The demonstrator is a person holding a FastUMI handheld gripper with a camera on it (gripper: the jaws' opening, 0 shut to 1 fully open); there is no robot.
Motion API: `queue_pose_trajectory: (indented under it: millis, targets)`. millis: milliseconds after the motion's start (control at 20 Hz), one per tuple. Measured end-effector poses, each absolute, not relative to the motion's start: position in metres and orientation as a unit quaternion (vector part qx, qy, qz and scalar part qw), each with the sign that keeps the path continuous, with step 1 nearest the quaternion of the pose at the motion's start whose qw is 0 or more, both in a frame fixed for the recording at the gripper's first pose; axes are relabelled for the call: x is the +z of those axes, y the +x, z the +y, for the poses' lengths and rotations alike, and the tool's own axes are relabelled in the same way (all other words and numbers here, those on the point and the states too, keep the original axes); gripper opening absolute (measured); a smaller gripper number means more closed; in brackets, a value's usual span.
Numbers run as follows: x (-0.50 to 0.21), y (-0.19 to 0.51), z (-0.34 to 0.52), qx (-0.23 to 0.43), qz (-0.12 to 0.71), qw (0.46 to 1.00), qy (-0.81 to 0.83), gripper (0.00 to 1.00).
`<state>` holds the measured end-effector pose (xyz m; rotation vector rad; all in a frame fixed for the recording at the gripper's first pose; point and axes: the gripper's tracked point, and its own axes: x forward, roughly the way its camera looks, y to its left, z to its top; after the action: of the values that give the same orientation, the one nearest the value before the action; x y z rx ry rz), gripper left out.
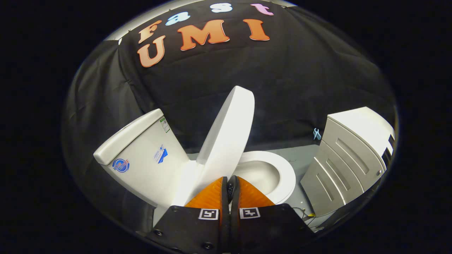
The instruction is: Open the toilet lid.
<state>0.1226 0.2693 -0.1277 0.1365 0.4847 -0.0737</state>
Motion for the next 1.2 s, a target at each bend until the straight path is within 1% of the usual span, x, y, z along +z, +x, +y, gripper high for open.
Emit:
queue_pose_trajectory:
  millis: [750,1200]
  targets:
    - [-0.086,0.133,0.361,-0.027,0.211,0.974,-0.081,0.08]
    - [-0.081,0.142,0.416,-0.024,0.188,0.968,-0.167,0.08]
